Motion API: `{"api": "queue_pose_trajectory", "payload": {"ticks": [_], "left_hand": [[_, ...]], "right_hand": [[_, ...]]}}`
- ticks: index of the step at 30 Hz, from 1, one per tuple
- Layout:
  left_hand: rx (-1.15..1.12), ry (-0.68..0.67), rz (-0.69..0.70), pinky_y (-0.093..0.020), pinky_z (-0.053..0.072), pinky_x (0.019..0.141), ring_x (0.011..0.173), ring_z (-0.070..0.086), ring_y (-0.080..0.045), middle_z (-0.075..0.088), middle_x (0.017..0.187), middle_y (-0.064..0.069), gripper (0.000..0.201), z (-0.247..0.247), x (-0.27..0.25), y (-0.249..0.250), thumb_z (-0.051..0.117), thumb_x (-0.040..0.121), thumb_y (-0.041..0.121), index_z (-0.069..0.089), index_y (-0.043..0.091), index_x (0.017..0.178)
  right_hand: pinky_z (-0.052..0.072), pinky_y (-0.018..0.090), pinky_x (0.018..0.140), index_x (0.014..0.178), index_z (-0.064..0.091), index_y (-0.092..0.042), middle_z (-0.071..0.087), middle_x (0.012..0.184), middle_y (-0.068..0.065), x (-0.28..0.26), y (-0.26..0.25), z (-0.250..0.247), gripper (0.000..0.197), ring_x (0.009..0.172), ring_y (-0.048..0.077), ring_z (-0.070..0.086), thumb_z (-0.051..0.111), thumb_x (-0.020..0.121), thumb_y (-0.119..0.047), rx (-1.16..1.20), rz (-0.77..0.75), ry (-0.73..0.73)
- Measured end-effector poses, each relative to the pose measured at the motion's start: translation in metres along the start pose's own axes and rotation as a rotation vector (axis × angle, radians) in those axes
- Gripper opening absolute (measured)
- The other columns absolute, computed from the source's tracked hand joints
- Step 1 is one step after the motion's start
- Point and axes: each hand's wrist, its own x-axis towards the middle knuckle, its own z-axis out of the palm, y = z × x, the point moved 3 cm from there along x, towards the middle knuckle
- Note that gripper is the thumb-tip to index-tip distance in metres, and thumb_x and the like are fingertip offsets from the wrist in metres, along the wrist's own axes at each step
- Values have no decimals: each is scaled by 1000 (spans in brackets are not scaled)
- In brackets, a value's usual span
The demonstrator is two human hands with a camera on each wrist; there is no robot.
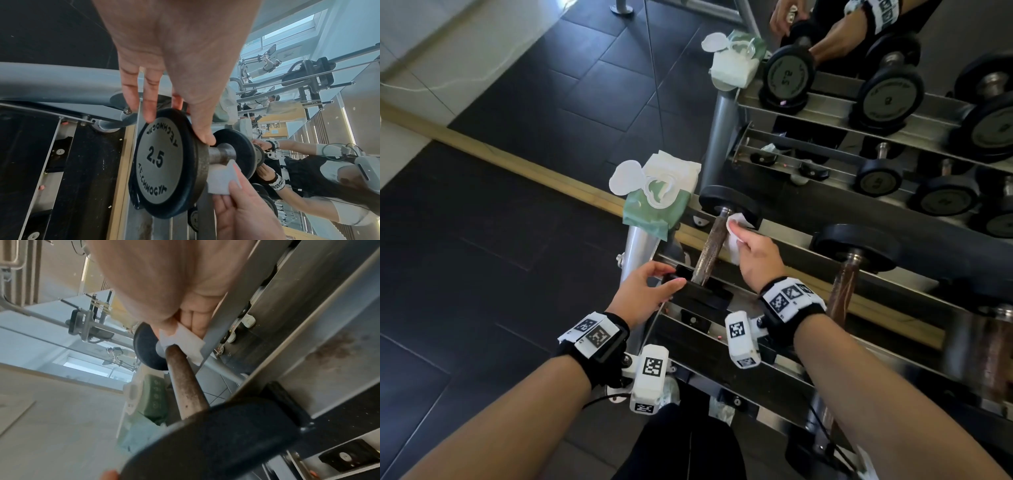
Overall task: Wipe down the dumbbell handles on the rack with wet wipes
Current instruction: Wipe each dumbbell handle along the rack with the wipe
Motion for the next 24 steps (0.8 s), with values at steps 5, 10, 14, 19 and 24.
{"api": "queue_pose_trajectory", "payload": {"ticks": [5,10,14,19,24], "left_hand": [[-26,0,0,-15,48,56,72,69,-10,65,111,5,26,1,-1,-1,76,84,32,65,24,106],[-34,7,2,-17,48,56,74,69,-14,66,109,5,25,2,-2,-2,76,83,33,65,27,105],[-5,3,-1,-24,51,64,80,72,-16,66,109,9,26,1,-1,-4,76,82,38,65,32,104],[-12,17,-7,-27,51,67,81,71,-17,68,108,7,25,1,0,-6,76,81,40,65,33,102],[-56,5,-7,-20,50,60,74,67,-15,67,109,2,25,2,-2,-3,76,83,32,64,27,105]], "right_hand": [[36,-5,73,135,57,-33,70,104,-2,-17,-1,22,37,82,2,59,45,103,-20,23,-11,-82],[51,27,89,125,64,-40,73,107,-1,-45,8,26,32,94,12,67,48,102,-26,-66,-28,-300],[40,0,80,124,66,-33,69,114,-10,-31,5,0,34,100,7,64,46,101,-18,62,39,-200],[31,2,80,139,53,-33,68,117,10,-5,-11,8,44,106,24,62,42,103,-12,-55,-4,-54],[43,25,105,142,51,-30,66,125,6,-35,-9,29,48,112,18,62,41,101,-6,-108,-41,-167]]}}
